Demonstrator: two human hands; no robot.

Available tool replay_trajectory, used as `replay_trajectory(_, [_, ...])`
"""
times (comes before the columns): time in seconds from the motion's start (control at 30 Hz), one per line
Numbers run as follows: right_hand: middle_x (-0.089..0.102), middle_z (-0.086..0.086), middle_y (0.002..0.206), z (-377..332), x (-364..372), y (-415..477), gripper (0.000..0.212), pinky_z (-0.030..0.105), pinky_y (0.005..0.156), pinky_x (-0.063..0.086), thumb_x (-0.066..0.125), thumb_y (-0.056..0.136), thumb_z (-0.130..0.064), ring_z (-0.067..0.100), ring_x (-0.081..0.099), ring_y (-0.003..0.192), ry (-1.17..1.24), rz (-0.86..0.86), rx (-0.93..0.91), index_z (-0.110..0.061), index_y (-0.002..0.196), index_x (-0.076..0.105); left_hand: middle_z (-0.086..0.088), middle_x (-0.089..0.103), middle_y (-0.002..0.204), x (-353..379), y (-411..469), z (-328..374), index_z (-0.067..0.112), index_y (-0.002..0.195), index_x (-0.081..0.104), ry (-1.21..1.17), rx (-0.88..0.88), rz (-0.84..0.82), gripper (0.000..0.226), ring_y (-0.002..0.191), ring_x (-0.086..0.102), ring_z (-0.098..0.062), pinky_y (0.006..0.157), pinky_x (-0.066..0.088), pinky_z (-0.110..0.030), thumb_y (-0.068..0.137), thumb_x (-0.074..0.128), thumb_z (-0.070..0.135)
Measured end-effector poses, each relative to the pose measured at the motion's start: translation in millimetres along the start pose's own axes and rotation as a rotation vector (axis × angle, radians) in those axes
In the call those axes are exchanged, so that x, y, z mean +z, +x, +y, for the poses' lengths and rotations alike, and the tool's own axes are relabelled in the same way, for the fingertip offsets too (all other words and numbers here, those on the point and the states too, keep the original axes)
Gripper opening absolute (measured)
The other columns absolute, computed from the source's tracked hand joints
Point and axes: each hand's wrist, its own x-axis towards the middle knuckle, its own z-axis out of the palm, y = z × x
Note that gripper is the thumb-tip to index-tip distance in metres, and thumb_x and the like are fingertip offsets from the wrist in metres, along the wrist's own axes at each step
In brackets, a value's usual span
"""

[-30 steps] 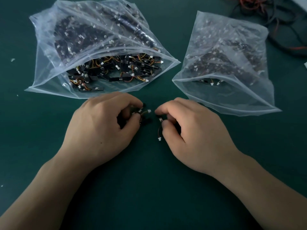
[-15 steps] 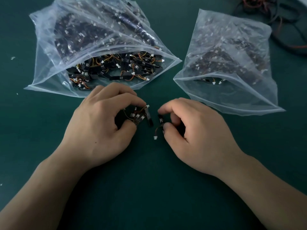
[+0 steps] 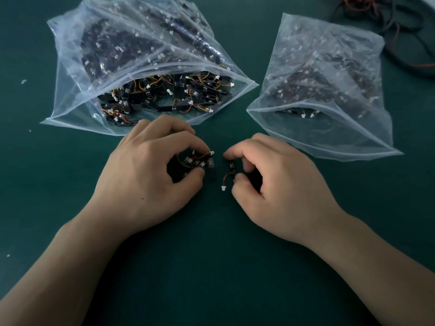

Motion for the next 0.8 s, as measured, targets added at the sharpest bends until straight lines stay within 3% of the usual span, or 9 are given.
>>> replay_trajectory(0.17, [0.055, -0.013, 0.085, 0, -1, 0, 0.022, 0.023, 0.067, 0.042, 0.057, 0.081, -0.024, 0.008, 0.051, 0.079, 0.036, -0.001, -0.006, -0.025, 0.099, 0.069, 0.018, 0.061, 0.124, -1, 1, -1, 0.036, 0.119, 0.073, -0.016, 0.024, -0.009, 0.041, 0.112, 0.057, -0.020, 0.098, 0.044, -0.035, 0.079, 0.063, 0.029])
replay_trajectory(0.3, [0.057, -0.015, 0.078, 1, -2, 2, 0.007, 0.029, 0.063, 0.043, 0.058, 0.088, -0.020, 0.009, 0.056, 0.075, 0.163, 0.021, -0.005, -0.024, 0.087, 0.065, 0.018, 0.060, 0.128, -1, 0, -2, 0.032, 0.130, 0.069, 0.010, 0.038, -0.026, 0.049, 0.115, 0.057, -0.020, 0.100, 0.045, -0.037, 0.082, 0.063, 0.039])
replay_trajectory(0.47, [0.055, -0.024, 0.068, 10, -2, 5, 0.017, 0.017, 0.058, 0.033, 0.059, 0.092, -0.009, 0.007, 0.057, 0.068, 0.276, -0.006, 0.015, -0.023, 0.093, 0.070, 0.019, 0.060, 0.124, 0, 0, -3, 0.035, 0.120, 0.075, 0.006, 0.054, -0.014, 0.035, 0.112, 0.057, -0.017, 0.099, 0.045, -0.037, 0.086, 0.065, 0.040])
replay_trajectory(0.6, [0.060, -0.014, 0.081, 13, -9, 7, 0.006, 0.020, 0.064, 0.041, 0.068, 0.087, -0.023, 0.011, 0.059, 0.079, 0.230, -0.119, -0.091, -0.026, 0.083, 0.066, 0.019, 0.061, 0.121, 3, 0, -2, 0.034, 0.110, 0.075, 0.001, 0.037, 0.017, 0.026, 0.110, 0.058, -0.019, 0.098, 0.046, -0.037, 0.086, 0.067, 0.039])
replay_trajectory(0.8, [0.060, -0.013, 0.093, 29, -20, 5, 0.015, 0.029, 0.075, 0.049, 0.080, 0.086, -0.029, 0.017, 0.063, 0.088, 0.288, -0.223, -0.162, -0.026, 0.078, 0.068, 0.022, 0.061, 0.119, 5, 0, -1, 0.033, 0.102, 0.069, 0.015, 0.013, 0.035, 0.018, 0.106, 0.057, -0.018, 0.090, 0.040, -0.030, 0.086, 0.066, 0.040])
